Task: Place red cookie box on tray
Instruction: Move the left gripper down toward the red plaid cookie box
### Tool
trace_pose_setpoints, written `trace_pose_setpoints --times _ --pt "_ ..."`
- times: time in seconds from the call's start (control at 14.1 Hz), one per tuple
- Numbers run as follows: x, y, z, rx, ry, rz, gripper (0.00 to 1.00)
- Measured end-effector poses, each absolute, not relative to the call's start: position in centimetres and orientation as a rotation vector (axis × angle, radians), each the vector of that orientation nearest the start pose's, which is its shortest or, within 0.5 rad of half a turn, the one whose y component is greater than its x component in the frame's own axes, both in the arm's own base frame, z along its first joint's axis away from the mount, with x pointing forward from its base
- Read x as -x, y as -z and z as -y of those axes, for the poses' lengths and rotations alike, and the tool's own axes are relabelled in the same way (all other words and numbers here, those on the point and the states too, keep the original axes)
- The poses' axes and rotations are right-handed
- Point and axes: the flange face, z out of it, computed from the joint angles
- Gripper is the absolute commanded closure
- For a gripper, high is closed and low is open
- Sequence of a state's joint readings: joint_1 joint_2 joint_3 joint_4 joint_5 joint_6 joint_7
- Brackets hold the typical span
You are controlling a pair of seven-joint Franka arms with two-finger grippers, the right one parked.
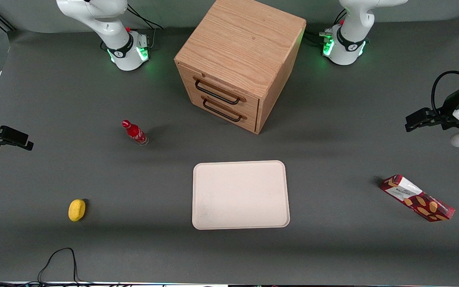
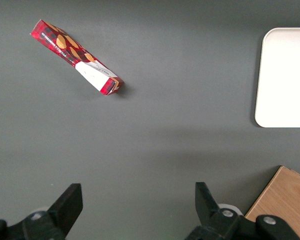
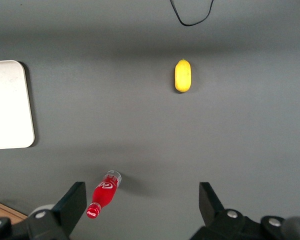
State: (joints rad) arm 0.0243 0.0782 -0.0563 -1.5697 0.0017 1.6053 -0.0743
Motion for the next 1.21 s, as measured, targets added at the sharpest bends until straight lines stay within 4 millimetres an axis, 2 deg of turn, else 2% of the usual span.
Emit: trace_pose_setpoints --times 0.5,0.71,0.78,0.92,1.07,1.21 --pt "-57.8 -58.1 1.6 3.141 -0.094 0.073 0.0" --pt "-58.5 -57.1 0.2 3.139 -0.106 0.111 0.0" --pt "-59.3 -56.6 -1.1 3.139 -0.098 0.139 0.0" --pt "-61.2 -55.4 -5.0 3.14 -0.091 0.2 0.0" --pt "-63.4 -53.8 -9.1 3.141 -0.093 0.25 0.0" --pt "-65.7 -52.1 -12.1 3.146 -0.079 0.25 0.0"
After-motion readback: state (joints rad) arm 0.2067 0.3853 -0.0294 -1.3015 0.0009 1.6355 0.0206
